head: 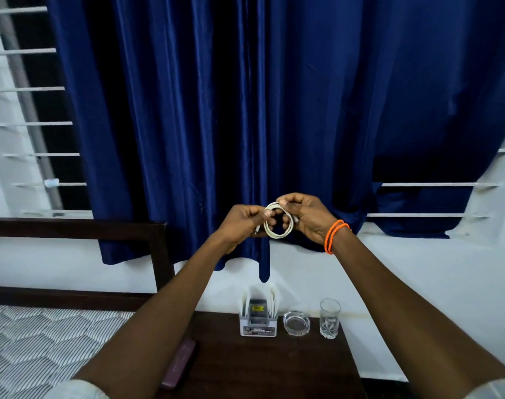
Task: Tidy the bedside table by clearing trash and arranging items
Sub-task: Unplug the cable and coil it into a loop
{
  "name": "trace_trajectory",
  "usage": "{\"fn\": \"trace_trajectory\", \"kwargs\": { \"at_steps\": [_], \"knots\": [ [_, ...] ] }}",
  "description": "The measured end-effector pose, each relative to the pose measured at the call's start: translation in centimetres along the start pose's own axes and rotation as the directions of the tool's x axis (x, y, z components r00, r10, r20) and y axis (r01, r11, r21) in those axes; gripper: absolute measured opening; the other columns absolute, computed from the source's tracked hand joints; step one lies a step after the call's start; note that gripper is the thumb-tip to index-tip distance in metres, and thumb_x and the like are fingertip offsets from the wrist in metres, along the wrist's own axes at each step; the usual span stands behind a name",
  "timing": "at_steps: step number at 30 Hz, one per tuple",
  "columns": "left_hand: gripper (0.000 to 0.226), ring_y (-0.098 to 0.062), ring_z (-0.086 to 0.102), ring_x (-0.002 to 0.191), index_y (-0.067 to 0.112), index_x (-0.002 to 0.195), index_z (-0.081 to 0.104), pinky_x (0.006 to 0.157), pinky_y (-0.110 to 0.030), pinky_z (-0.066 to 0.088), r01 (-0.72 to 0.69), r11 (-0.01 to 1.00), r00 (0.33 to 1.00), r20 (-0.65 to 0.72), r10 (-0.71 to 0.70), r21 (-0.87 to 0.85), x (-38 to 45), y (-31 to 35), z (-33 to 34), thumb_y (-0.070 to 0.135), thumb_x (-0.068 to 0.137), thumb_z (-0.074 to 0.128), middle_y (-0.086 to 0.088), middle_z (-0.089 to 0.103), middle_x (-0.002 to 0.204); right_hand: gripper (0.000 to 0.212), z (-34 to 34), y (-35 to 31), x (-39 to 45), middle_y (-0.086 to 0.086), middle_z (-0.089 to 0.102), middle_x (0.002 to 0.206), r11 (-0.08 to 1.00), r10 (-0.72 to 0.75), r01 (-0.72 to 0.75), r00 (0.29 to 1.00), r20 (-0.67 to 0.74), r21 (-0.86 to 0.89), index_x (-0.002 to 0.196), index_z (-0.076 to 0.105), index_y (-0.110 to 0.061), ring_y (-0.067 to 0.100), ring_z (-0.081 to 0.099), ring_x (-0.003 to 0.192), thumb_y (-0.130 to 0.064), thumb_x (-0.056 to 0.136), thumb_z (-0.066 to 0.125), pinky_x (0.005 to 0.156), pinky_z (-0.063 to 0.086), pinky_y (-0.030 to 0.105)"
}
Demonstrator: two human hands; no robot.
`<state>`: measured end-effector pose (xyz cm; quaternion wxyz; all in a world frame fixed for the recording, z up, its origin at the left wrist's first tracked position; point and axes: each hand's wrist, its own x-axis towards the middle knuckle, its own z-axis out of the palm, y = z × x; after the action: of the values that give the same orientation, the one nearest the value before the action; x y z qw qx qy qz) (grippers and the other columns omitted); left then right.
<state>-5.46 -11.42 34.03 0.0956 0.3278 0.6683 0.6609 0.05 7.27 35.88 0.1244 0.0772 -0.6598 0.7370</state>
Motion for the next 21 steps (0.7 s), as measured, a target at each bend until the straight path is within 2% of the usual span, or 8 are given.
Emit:
{"fn": "trace_trajectory", "kwargs": {
  "at_steps": [5, 8, 12, 14, 17, 21],
  "knots": [
    [0.011, -0.016, 0.073, 0.080, 0.011, 0.100, 0.079, 0.074, -0.035, 0.064, -0.073, 0.969, 0.985, -0.135, 0.107, 0.235, 0.6, -0.5, 0.7, 0.014, 0.096, 0.070, -0.010, 0.077, 0.085, 0.004, -0.2, 0.0, 0.1, 0.015, 0.067, 0.085, 0.999, 0.050, -0.050, 0.999, 0.003, -0.009, 0.096, 0.065, -0.007, 0.017, 0.057, 0.060, -0.006, 0.094, 0.063, 0.059, 0.054, 0.033],
    [0.012, -0.016, 0.072, 0.079, 0.014, 0.100, 0.080, 0.080, -0.041, 0.065, -0.097, 0.967, 0.984, -0.121, 0.128, 0.235, 0.8, -0.6, 0.5, 0.013, 0.096, 0.068, -0.007, 0.076, 0.082, 0.005, -0.5, -0.2, -0.2, 0.016, 0.068, 0.086, 0.990, 0.093, -0.102, 0.991, 0.095, 0.097, 0.095, 0.065, -0.008, 0.019, 0.062, 0.064, -0.006, 0.094, 0.061, 0.061, 0.058, 0.034],
    [0.016, -0.014, 0.070, 0.081, 0.011, 0.108, 0.078, 0.080, -0.035, 0.063, -0.133, 0.980, 0.984, -0.096, 0.148, 0.148, 0.1, -0.6, 0.7, 0.010, 0.099, 0.064, -0.006, 0.075, 0.086, 0.007, -0.8, -0.2, -0.3, 0.017, 0.069, 0.089, 0.974, 0.125, -0.153, 0.978, 0.168, 0.168, 0.097, 0.065, -0.007, 0.022, 0.068, 0.072, -0.008, 0.095, 0.058, 0.067, 0.061, 0.035],
    [0.017, -0.015, 0.070, 0.081, 0.009, 0.109, 0.077, 0.080, -0.034, 0.063, -0.144, 0.983, 0.979, -0.130, 0.158, 0.111, -0.1, -0.7, 1.0, 0.009, 0.100, 0.062, -0.008, 0.074, 0.087, 0.007, -0.5, -0.1, 0.0, 0.015, 0.068, 0.094, 0.982, 0.123, -0.142, 0.981, 0.148, 0.123, 0.097, 0.067, -0.011, 0.023, 0.067, 0.079, -0.013, 0.093, 0.062, 0.068, 0.060, 0.035],
    [0.016, -0.017, 0.070, 0.077, 0.006, 0.104, 0.078, 0.081, -0.039, 0.064, -0.120, 0.988, 0.972, -0.190, 0.137, 0.098, -0.3, -1.0, 0.9, 0.010, 0.100, 0.062, -0.009, 0.072, 0.082, 0.009, 0.2, 0.2, 0.3, 0.009, 0.068, 0.092, 0.996, 0.089, -0.089, 0.996, 0.030, -0.001, 0.097, 0.072, -0.013, 0.018, 0.061, 0.078, -0.017, 0.091, 0.067, 0.070, 0.052, 0.030],
    [0.016, -0.019, 0.072, 0.076, 0.006, 0.104, 0.078, 0.077, -0.041, 0.064, -0.075, 0.992, 0.967, -0.233, 0.098, 0.102, -0.3, -1.4, 0.6, 0.012, 0.099, 0.065, -0.010, 0.074, 0.081, 0.024, 0.6, 0.4, 0.4, 0.014, 0.069, 0.087, 0.993, 0.053, -0.061, 0.995, -0.080, -0.101, 0.103, 0.073, 0.001, 0.019, 0.062, 0.070, -0.018, 0.089, 0.071, 0.063, 0.053, 0.030]
  ]
}}
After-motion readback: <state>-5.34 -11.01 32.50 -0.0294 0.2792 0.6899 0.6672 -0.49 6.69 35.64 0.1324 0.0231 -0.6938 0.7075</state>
